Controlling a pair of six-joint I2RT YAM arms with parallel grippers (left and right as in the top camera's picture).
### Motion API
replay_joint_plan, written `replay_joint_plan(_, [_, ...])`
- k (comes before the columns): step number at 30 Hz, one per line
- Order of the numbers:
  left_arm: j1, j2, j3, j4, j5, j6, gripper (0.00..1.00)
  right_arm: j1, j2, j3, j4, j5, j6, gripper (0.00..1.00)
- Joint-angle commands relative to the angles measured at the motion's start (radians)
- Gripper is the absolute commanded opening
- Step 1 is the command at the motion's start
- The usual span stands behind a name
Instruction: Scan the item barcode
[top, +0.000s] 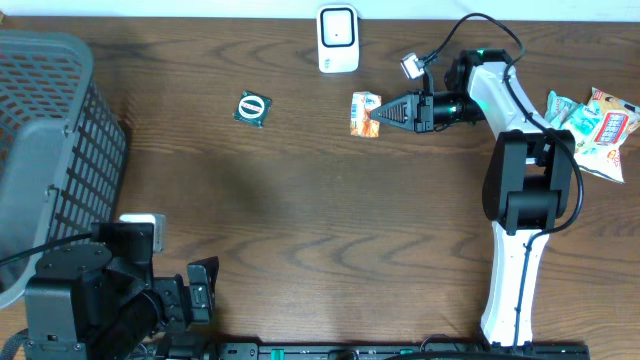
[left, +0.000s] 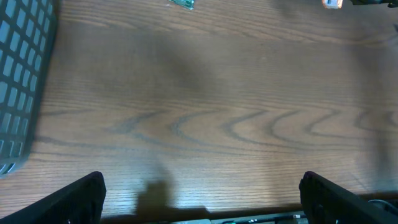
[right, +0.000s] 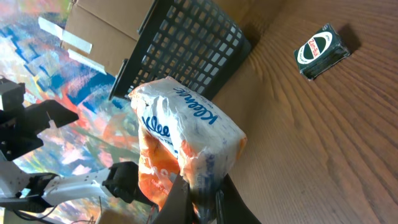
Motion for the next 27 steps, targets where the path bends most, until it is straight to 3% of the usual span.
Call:
replay_joint_plan(1, [0.000, 0.002, 0.003, 0.000, -0.010, -0.005, 0.98, 0.000, -0.040, -0.002, 0.000, -0.014, -0.016, 0.01])
replay_joint_plan(27, [0.000, 0.002, 0.003, 0.000, -0.010, -0.005, 0.97, 0.051, -0.040, -0.002, 0.010, -0.014, -0.002, 0.01])
